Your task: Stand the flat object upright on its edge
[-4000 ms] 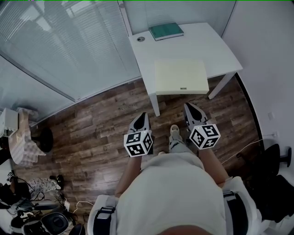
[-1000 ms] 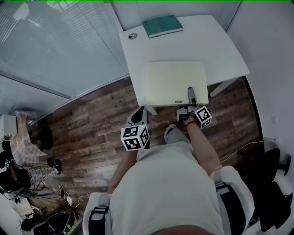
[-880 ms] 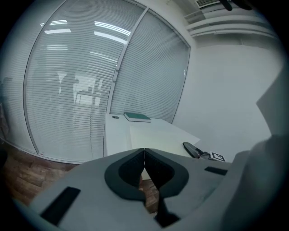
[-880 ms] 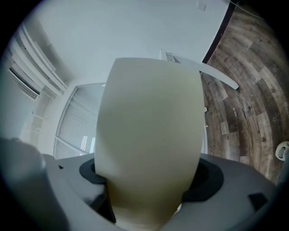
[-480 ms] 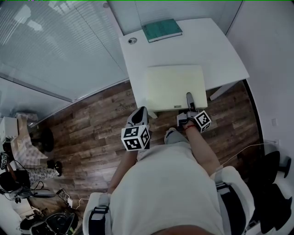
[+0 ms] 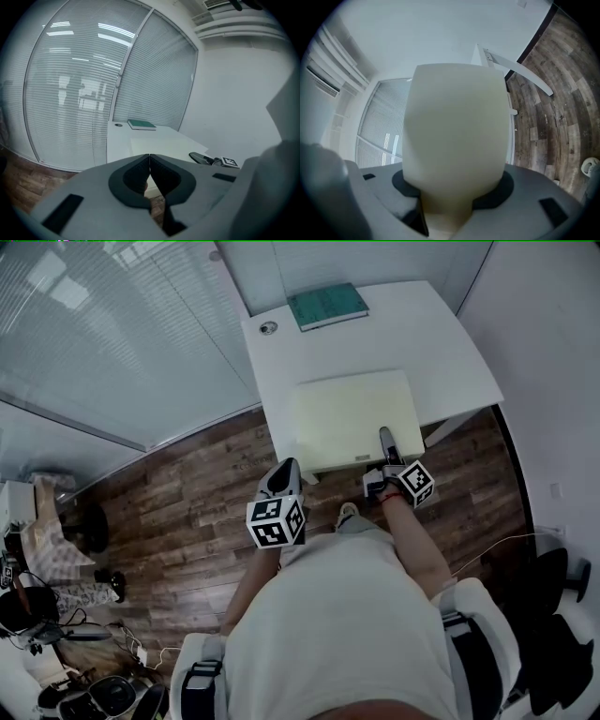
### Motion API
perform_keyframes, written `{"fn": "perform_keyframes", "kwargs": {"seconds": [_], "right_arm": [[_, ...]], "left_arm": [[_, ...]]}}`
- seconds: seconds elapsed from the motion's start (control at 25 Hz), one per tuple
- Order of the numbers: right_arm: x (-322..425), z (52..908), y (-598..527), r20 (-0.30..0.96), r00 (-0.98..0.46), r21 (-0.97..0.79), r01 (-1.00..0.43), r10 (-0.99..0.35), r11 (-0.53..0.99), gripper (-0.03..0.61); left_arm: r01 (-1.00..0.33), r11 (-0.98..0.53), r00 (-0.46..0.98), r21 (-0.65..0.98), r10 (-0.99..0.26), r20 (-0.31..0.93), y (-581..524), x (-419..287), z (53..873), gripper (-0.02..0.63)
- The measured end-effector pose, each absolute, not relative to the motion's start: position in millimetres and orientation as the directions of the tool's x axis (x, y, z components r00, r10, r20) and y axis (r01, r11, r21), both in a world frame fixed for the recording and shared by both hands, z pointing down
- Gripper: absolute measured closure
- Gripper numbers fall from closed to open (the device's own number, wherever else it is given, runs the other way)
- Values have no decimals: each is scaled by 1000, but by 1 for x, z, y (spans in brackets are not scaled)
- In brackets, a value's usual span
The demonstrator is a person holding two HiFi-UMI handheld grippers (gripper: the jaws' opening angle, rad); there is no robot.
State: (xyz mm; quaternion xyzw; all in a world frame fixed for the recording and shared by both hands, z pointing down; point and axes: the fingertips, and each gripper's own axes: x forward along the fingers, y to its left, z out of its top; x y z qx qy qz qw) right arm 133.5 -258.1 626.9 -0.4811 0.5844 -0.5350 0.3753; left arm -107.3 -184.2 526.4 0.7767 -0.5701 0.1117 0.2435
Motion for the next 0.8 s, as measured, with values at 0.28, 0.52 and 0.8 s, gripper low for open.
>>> {"fn": "perform_keyframes", "kwargs": {"seconds": [0.28, 0.52, 0.8], "right_arm": [[141, 608, -270, 95, -290, -973, -231, -952, -27, 304], [146, 587, -282, 100, -326, -948, -319, -940, 9, 307], [158, 565, -302, 99, -351, -914, -403, -931, 54, 308]], "left_arm": [[-937, -229, 328, 263, -834, 445, -195, -102, 519, 592], [-937, -233, 331, 261, -833, 444, -206, -95, 518, 592], [-940, -222, 319, 260, -842, 435, -218, -83, 519, 592]]}}
